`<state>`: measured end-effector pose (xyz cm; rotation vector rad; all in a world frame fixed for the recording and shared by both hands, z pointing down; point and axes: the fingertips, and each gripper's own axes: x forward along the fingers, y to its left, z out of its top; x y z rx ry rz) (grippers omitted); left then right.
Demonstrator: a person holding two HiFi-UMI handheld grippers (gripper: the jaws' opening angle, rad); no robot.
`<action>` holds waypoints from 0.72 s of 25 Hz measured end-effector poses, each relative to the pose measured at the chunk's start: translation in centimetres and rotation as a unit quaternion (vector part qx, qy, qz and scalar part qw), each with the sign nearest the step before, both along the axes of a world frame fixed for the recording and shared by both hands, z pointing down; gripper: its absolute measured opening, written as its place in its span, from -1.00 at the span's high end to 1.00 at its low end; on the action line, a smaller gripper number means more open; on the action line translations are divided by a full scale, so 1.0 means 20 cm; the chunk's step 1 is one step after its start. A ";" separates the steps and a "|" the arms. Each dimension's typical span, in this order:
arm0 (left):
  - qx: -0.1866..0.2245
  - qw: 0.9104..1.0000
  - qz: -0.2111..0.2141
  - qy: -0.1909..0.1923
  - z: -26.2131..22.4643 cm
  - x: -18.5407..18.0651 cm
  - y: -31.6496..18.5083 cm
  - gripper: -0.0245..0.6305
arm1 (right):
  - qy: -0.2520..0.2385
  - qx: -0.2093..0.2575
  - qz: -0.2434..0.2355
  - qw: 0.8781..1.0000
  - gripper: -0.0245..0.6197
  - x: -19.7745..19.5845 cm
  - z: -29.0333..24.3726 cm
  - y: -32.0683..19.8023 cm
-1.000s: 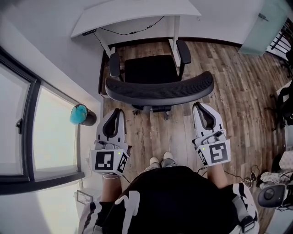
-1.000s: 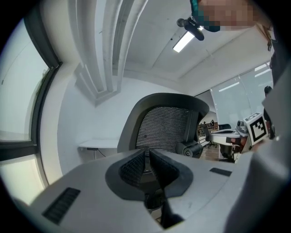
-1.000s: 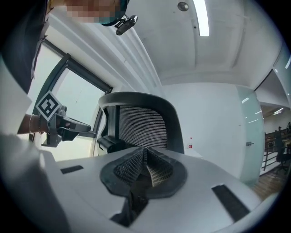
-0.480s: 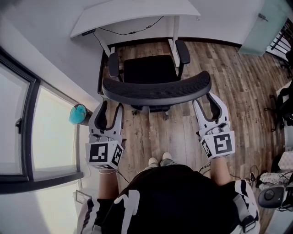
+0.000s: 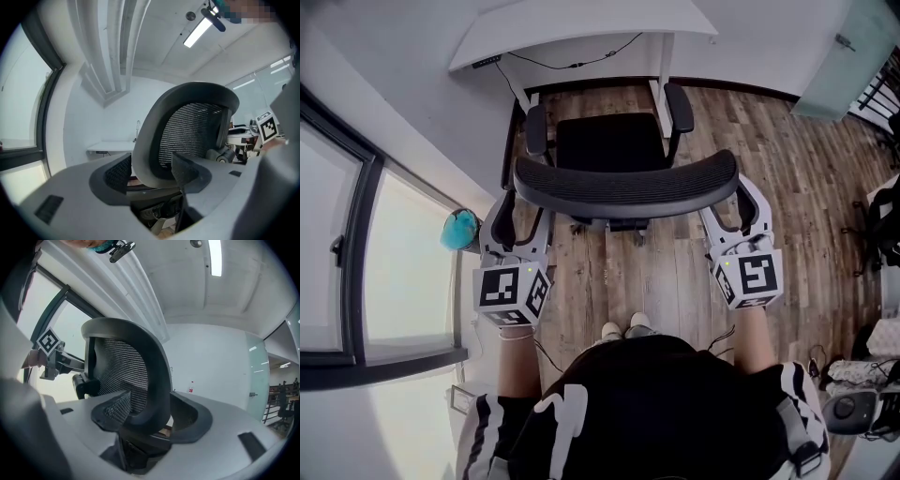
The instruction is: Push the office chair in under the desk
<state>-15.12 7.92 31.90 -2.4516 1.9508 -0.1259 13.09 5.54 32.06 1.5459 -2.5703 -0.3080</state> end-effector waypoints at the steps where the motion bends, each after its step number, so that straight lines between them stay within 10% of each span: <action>1: -0.003 1.000 -0.001 -0.003 0.00 0.00 -0.02 0.15 | 0.003 -0.001 -0.001 1.000 0.16 0.00 0.00 -0.01; 18: -0.032 0.999 -0.005 -0.019 0.03 -0.02 -0.17 0.15 | -0.019 -0.030 -0.004 0.999 0.16 0.01 0.02 -0.17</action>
